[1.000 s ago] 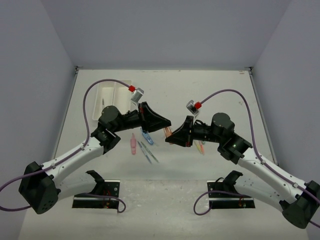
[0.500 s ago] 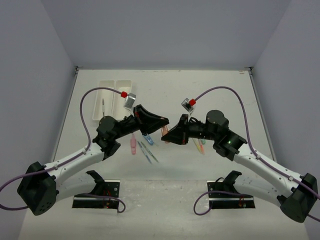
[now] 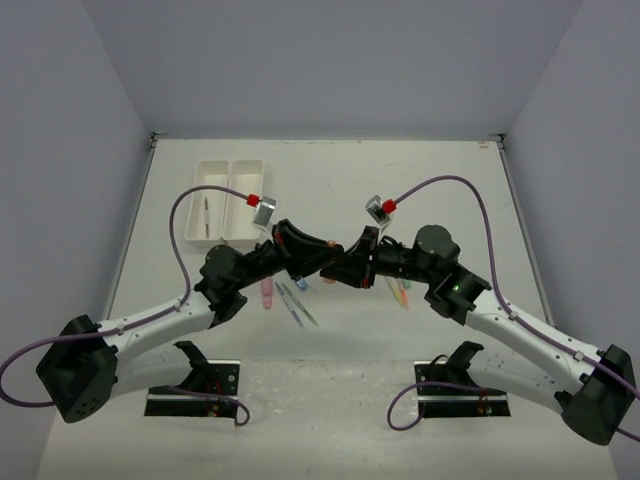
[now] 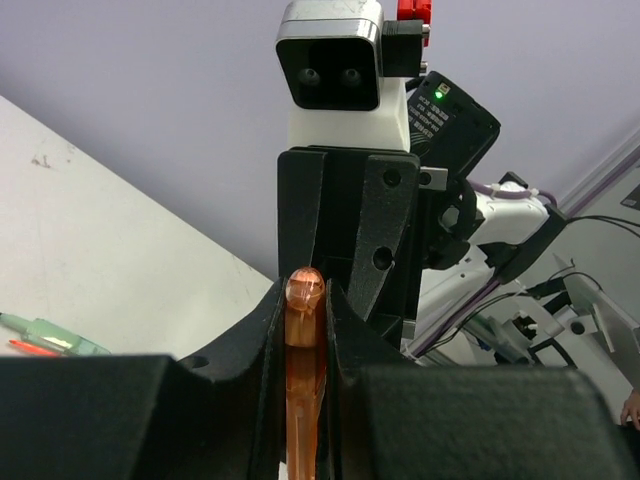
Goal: Sort the stationery into containers
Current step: Close the pen cap on the pen, then place the stationery in the storage box.
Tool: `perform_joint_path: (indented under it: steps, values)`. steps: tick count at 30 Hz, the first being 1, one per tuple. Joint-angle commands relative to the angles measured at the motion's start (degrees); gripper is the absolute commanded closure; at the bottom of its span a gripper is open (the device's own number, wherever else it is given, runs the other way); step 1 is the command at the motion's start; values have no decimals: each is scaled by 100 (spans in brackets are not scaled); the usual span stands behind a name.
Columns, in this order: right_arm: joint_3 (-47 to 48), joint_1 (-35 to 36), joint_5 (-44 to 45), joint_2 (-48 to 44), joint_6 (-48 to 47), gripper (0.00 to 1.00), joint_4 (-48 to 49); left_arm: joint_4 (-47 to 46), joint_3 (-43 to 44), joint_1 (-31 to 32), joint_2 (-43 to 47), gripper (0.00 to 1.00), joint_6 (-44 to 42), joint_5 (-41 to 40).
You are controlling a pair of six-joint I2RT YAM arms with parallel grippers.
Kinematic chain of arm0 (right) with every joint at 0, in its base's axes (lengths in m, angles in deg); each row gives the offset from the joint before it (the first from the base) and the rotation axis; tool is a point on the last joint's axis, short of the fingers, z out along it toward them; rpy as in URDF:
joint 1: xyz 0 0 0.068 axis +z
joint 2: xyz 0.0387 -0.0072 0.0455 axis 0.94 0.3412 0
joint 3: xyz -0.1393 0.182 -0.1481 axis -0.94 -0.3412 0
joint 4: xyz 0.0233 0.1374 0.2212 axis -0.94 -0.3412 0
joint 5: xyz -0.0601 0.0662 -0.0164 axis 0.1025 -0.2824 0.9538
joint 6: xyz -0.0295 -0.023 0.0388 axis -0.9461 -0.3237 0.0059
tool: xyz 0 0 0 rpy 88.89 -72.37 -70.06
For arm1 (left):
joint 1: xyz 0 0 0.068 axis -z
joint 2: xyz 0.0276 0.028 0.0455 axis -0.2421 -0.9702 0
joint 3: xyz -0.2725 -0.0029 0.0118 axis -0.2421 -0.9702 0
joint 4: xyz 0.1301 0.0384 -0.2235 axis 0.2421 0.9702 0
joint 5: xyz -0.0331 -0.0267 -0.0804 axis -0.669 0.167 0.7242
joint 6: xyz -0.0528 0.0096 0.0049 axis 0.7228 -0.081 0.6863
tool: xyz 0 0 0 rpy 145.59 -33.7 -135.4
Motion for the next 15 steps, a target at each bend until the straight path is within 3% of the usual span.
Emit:
perform_joint_path:
  steps: [1,3,7,9,11,15]
  values:
    - [407,-230,976,-389,-121,100,2034,1862,-241,263,35,100,-431,933]
    - [372,-390,828,-422,-53,100,2052,1924,-206,272,45,100,-466,990]
    - [381,-1388,52,-312,907,100,2454,1723,-494,270,116,100,-406,1123]
    - [516,-1499,-218,-234,728,100,2319,1980,-495,235,266,100,-544,759]
    - [476,-1463,-450,-140,650,90,2282,2618,-265,186,502,100,-681,309]
    - [62,-1452,-722,-10,683,60,2479,3182,186,-136,722,100,-801,4]
